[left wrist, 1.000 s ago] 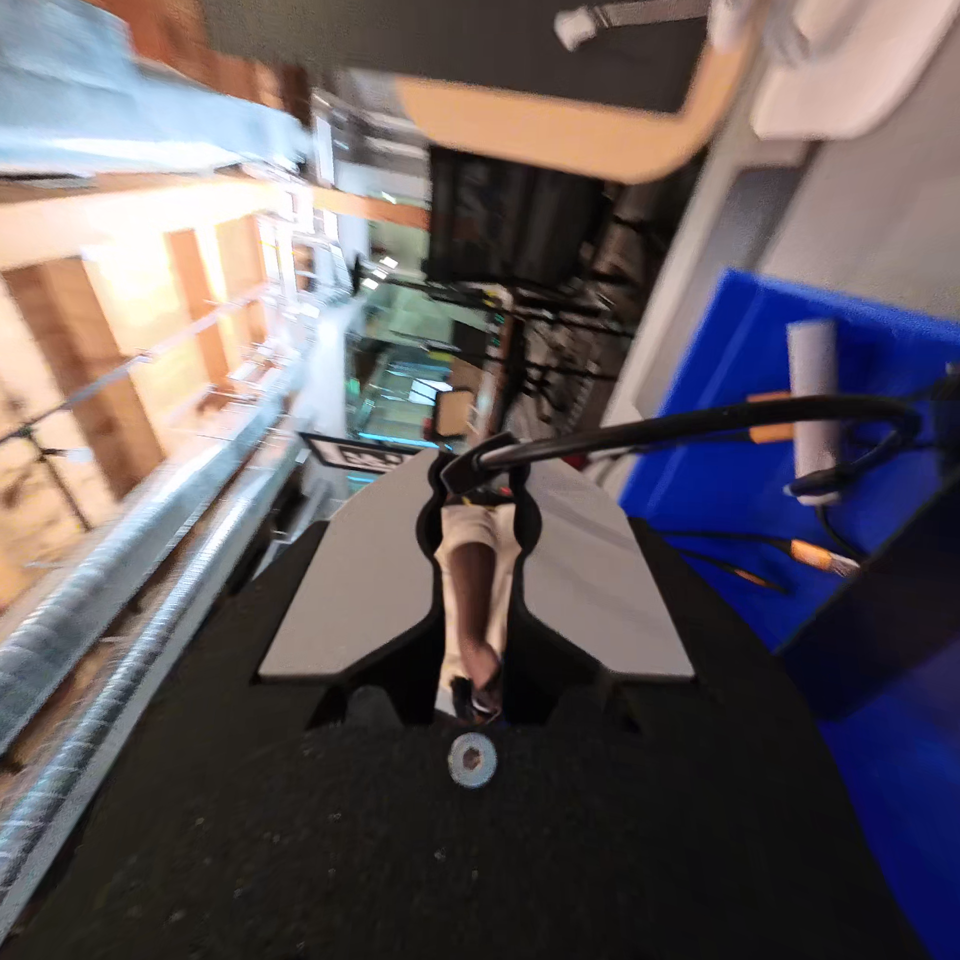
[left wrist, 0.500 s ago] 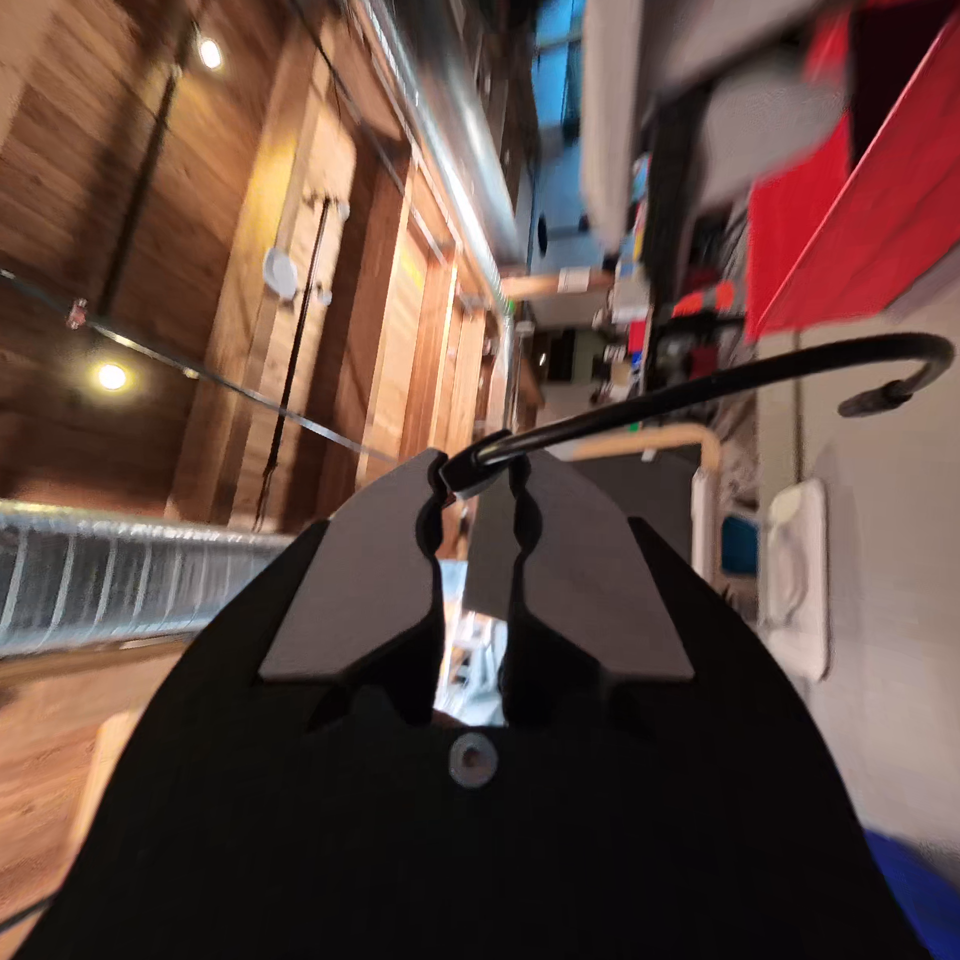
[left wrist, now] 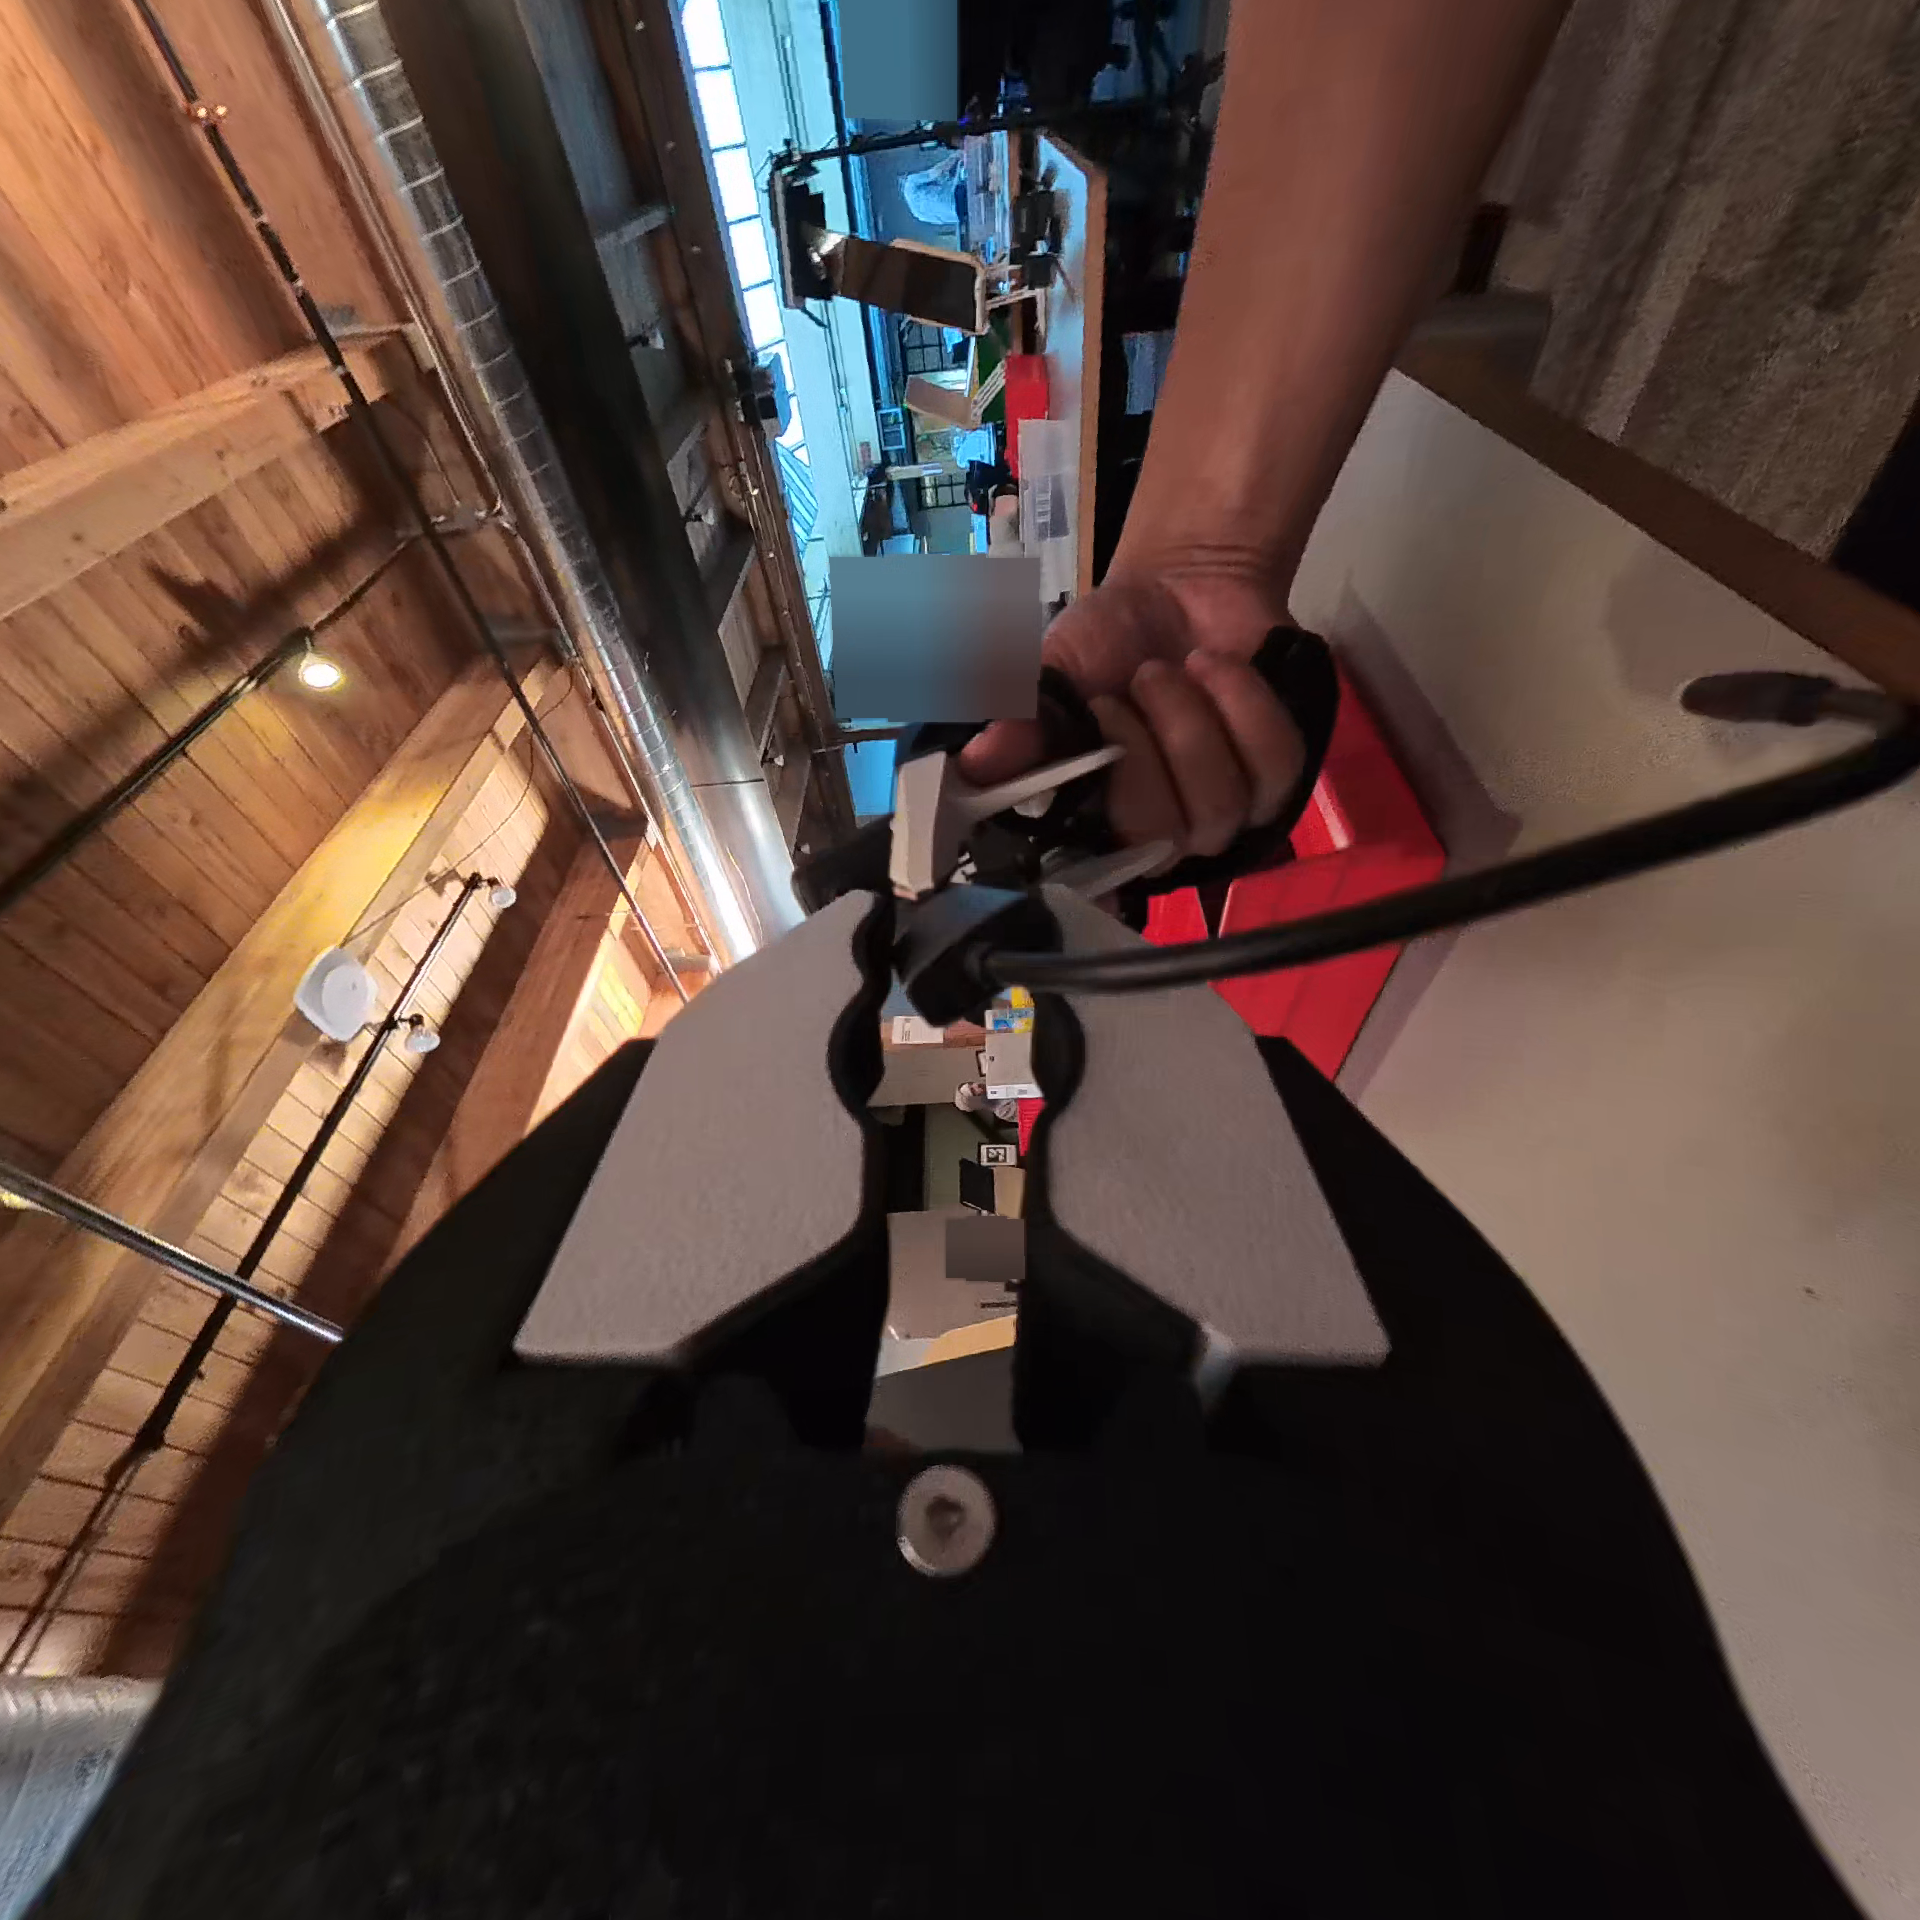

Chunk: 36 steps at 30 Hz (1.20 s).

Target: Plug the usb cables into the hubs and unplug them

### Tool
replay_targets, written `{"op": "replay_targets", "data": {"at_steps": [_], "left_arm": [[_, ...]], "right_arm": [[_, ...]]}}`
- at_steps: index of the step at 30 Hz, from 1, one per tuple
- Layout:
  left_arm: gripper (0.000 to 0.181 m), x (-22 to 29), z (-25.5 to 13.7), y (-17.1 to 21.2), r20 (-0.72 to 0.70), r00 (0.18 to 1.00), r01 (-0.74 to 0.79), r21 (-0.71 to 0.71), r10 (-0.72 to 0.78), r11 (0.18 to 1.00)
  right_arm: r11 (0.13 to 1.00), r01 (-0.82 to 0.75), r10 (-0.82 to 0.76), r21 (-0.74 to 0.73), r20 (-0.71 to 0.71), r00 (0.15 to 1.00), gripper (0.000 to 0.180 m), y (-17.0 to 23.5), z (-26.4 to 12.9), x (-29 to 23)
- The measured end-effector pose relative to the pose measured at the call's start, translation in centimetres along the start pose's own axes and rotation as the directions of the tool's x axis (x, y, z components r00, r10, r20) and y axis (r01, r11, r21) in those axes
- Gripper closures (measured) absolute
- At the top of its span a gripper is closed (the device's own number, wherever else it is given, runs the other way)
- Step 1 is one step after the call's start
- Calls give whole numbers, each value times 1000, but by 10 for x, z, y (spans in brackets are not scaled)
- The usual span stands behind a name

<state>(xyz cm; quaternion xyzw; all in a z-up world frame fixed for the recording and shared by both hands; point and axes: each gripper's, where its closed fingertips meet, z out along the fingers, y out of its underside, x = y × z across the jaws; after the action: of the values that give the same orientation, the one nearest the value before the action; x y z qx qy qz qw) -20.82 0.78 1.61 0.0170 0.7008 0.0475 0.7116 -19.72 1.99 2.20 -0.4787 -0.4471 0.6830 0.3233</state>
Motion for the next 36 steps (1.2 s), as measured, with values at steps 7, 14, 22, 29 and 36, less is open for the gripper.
{"op": "replay_targets", "data": {"at_steps": [7,14,22,29,36], "left_arm": [[155,6,-6,58,85,955,295,-180,-284,938],[160,74,-34,132,140,518,795,-442,-843,415],[143,70,-14,93,-74,279,875,-391,-958,285],[167,105,3,84,-141,274,845,-438,-951,308],[171,117,-12,109,-174,497,629,-603,-850,491]], "right_arm": [[976,117,-89,182,-156,984,172,-21,-20,19],[932,363,-298,11,-551,780,172,-26,-52,56],[830,428,-557,-357,-559,614,171,4,-23,77],[823,412,-567,-391,-533,628,172,21,-12,84],[817,339,-570,-466,-567,594,170,38,-22,101]]}}
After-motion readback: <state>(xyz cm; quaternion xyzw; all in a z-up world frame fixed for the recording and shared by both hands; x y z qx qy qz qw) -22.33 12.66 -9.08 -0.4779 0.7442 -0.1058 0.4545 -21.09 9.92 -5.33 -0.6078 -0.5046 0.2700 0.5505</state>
